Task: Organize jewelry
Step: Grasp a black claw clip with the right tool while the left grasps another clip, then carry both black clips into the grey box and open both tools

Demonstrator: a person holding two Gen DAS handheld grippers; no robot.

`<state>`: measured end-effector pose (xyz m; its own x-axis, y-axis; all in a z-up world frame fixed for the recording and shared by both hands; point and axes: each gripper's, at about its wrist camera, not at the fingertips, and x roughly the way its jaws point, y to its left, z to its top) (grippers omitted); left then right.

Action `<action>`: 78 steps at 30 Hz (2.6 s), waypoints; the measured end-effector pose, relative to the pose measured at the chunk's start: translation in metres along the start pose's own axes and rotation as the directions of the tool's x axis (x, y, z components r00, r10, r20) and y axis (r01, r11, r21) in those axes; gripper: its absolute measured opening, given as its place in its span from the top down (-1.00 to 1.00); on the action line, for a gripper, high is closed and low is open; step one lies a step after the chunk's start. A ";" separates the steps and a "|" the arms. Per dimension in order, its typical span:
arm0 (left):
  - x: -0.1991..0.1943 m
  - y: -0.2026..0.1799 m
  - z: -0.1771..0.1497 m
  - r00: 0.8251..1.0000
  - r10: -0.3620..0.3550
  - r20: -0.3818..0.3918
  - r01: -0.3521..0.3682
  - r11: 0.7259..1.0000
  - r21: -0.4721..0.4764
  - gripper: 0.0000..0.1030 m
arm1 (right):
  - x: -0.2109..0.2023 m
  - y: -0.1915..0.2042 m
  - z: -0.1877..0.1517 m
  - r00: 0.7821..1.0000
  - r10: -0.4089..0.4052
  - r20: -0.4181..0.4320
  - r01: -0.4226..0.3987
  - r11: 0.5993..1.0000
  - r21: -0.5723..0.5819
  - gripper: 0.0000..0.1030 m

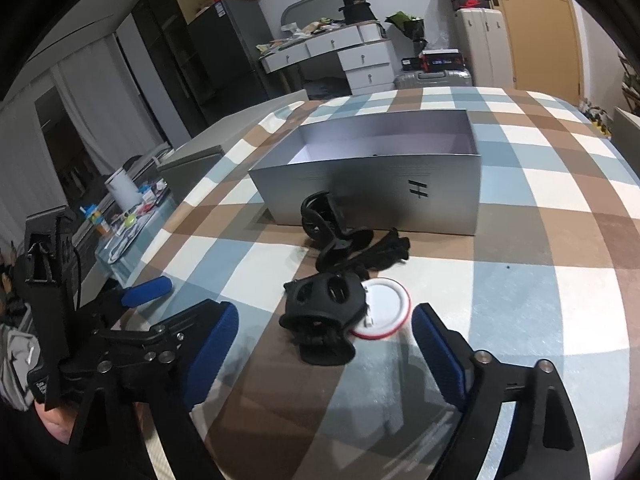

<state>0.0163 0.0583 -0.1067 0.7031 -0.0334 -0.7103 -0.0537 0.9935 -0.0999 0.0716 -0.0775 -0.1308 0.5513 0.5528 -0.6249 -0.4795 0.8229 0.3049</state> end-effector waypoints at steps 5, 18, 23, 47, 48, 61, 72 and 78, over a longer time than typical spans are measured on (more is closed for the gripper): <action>-0.001 0.000 0.000 1.000 0.001 0.001 -0.001 1.000 0.010 -0.95 | 0.009 0.003 0.000 0.999 0.017 -0.037 -0.017 1.000 -0.001 -0.25; -0.003 -0.006 0.004 1.000 0.006 0.003 -0.006 1.000 0.028 -0.95 | -0.001 0.000 -0.005 1.000 0.016 -0.003 -0.016 1.000 -0.010 0.16; -0.004 -0.009 0.006 1.000 0.008 0.001 -0.008 0.999 0.036 -0.95 | -0.006 -0.001 -0.004 0.999 0.033 0.011 -0.033 0.999 -0.008 0.16; 0.007 -0.036 0.044 0.978 -0.207 0.009 0.207 0.977 0.060 -0.95 | -0.048 -0.053 -0.016 0.994 -0.048 0.094 0.040 0.995 0.088 0.15; 0.008 -0.038 0.047 0.975 -0.220 0.007 0.219 0.974 0.061 -0.95 | -0.050 -0.056 -0.016 0.994 -0.058 0.097 0.049 0.995 0.091 0.15; 0.036 -0.062 0.069 0.943 -0.324 -0.081 0.330 0.940 0.084 -0.74 | -0.060 -0.074 -0.016 0.989 -0.075 0.127 0.059 0.990 0.126 0.15; 0.047 -0.068 0.064 0.950 -0.276 -0.149 0.294 0.949 0.114 0.04 | -0.061 -0.071 -0.016 0.990 -0.058 0.132 0.044 0.993 0.109 0.15; 0.042 -0.066 0.062 0.951 -0.273 -0.144 0.290 0.950 0.113 0.05 | -0.062 -0.068 -0.016 0.989 -0.063 0.133 0.048 0.993 0.112 0.15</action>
<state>0.0934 -0.0023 -0.0872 0.5816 -0.3186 -0.7485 0.2329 0.9468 -0.2220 0.0589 -0.1701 -0.1246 0.6664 0.5126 -0.5414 -0.3728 0.8579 0.3535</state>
